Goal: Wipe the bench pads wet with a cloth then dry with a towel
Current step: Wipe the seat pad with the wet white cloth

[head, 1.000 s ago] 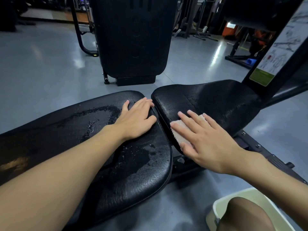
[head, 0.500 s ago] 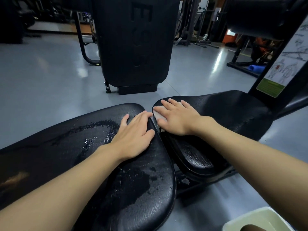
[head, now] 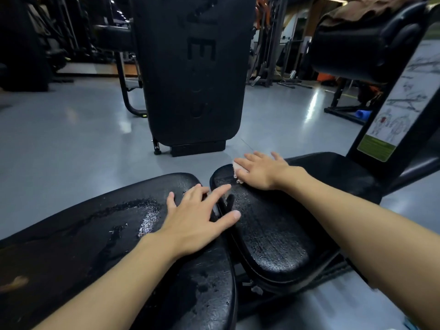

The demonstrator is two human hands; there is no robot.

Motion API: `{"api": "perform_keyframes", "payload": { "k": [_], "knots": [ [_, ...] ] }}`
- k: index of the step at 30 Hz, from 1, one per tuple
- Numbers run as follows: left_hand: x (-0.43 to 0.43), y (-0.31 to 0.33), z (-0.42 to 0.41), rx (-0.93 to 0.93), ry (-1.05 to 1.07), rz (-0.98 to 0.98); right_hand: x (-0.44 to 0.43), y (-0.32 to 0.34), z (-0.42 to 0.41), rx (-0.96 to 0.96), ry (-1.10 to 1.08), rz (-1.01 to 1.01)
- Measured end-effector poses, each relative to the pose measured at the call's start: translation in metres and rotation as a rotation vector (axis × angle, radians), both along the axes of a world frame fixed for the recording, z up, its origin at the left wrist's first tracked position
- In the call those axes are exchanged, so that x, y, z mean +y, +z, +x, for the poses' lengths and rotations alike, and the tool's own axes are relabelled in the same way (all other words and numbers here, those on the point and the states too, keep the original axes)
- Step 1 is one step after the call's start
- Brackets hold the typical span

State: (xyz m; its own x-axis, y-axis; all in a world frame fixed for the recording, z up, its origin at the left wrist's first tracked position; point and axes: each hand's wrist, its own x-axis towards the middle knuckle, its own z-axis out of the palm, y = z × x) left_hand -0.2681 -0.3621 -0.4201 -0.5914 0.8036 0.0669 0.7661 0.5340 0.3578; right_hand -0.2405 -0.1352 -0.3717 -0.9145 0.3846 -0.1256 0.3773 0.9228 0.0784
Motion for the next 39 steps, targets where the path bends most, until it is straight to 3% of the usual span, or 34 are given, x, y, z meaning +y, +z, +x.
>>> {"api": "perform_keyframes", "payload": {
  "k": [4, 7, 11, 27, 39],
  "knots": [
    [0.009, -0.001, 0.010, 0.036, 0.032, -0.077, -0.003, -0.001, 0.008, 0.056, 0.049, 0.153],
    [0.008, -0.003, 0.007, 0.046, 0.041, -0.071, -0.004, -0.006, 0.008, 0.091, 0.120, 0.086],
    [0.008, -0.006, 0.005, 0.062, 0.046, -0.060, 0.020, 0.004, 0.021, 0.007, -0.013, 0.029],
    [0.009, -0.010, 0.002, 0.069, 0.029, -0.021, 0.102, 0.024, 0.106, 0.090, -0.383, 0.049],
    [-0.002, -0.002, 0.005, 0.003, -0.030, 0.023, -0.067, -0.009, 0.058, 0.030, 0.094, 0.088]
  ]
}}
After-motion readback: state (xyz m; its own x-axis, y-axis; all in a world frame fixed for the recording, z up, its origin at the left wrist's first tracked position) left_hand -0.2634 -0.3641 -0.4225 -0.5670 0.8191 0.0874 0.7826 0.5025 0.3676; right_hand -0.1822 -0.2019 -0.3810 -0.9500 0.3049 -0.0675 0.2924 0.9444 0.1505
